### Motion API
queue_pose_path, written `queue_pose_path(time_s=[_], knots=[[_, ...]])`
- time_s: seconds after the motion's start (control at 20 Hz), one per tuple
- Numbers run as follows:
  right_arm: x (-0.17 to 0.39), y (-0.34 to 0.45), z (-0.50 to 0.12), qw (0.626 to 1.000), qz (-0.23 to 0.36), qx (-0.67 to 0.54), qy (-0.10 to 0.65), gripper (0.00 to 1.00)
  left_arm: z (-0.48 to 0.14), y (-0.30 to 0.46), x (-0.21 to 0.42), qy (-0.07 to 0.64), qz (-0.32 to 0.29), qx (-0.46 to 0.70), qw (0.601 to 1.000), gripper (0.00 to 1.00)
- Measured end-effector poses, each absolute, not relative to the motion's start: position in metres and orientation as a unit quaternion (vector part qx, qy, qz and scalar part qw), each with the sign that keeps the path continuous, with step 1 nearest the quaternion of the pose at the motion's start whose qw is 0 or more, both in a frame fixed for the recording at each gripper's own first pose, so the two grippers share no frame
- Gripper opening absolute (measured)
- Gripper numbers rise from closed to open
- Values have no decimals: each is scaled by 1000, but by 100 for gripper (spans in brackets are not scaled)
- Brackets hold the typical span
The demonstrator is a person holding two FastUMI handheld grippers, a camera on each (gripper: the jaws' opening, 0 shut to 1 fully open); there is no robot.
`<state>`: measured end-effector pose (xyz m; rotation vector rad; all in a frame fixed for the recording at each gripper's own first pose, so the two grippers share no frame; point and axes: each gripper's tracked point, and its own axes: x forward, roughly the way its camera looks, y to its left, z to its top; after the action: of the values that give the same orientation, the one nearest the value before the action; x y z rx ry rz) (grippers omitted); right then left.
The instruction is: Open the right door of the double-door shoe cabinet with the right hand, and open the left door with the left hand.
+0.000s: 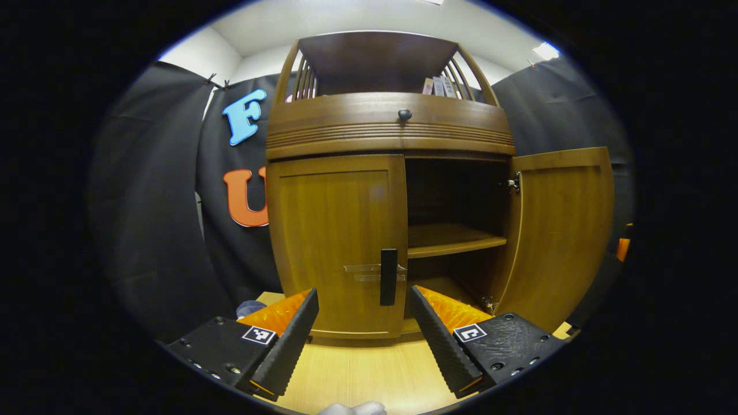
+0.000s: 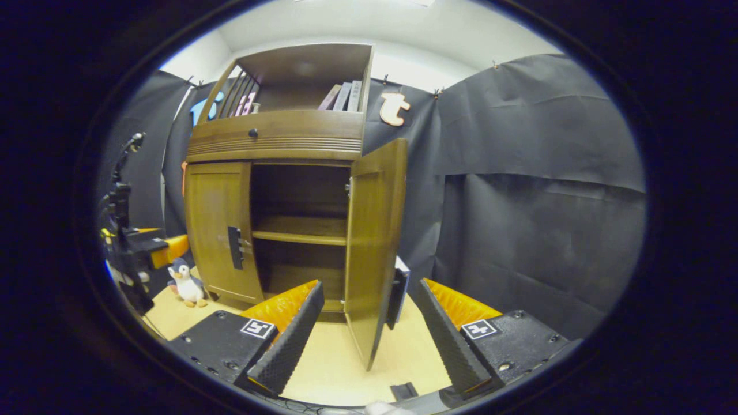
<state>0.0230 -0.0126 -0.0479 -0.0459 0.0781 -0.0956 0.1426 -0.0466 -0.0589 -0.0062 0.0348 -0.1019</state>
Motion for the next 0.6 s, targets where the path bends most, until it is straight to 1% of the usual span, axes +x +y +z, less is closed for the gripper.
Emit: queue_pose_path(time_s=[0.3, 0.35, 0.4, 0.6], knots=[[1, 29, -46, 996, -52, -41, 62, 100, -91, -73, 228, 26, -70, -32, 997, 96], [1, 30, -47, 995, -54, -43, 66, 100, -93, -76, 241, 20, -72, -32, 997, 100], [0, 32, -47, 995, -57, -44, 69, 100, -94, -77, 250, 19, -71, -30, 997, 96], [4, 35, -52, 993, -61, -48, 84, 100, -105, -88, 281, 17, -75, -28, 997, 96]])
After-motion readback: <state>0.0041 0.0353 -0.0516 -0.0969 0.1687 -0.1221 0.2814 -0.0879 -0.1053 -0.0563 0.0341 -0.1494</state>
